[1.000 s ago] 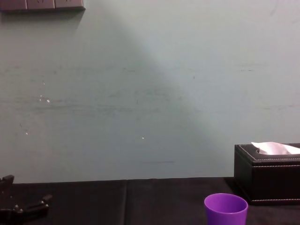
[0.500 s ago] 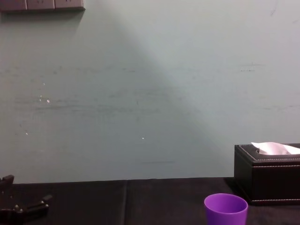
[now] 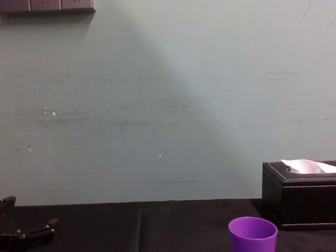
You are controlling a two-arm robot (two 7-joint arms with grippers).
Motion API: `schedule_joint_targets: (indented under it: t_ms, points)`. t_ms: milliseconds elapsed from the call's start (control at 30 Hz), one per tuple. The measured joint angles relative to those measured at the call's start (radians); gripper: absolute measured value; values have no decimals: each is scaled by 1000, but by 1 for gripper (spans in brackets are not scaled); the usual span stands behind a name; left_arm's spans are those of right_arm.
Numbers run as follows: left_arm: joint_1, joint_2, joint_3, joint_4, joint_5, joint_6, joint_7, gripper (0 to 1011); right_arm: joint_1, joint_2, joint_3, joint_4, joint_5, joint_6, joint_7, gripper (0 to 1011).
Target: Stack the three plastic cups sequentially using one hand.
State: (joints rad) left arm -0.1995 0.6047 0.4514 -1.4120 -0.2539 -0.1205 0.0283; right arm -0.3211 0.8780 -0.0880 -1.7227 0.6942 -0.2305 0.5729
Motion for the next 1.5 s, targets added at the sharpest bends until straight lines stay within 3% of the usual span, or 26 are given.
schedule_joint_targets:
  t_ms: [267, 500, 833, 1500]
  points:
    - [0, 0, 0, 0, 0, 0, 0, 1011, -28, 15, 8, 5, -16, 6, 47, 1003]
    - [0, 0, 0, 0, 0, 0, 0, 1011, -18, -3, -12, 25, -48, 25, 64, 1003]
    - [0, 0, 0, 0, 0, 0, 0, 1011, 48, -60, -60, 65, -92, 64, 82, 1003]
    - [0, 0, 0, 0, 0, 0, 0, 1011, 167, -120, -129, 106, -125, 116, 86, 1003]
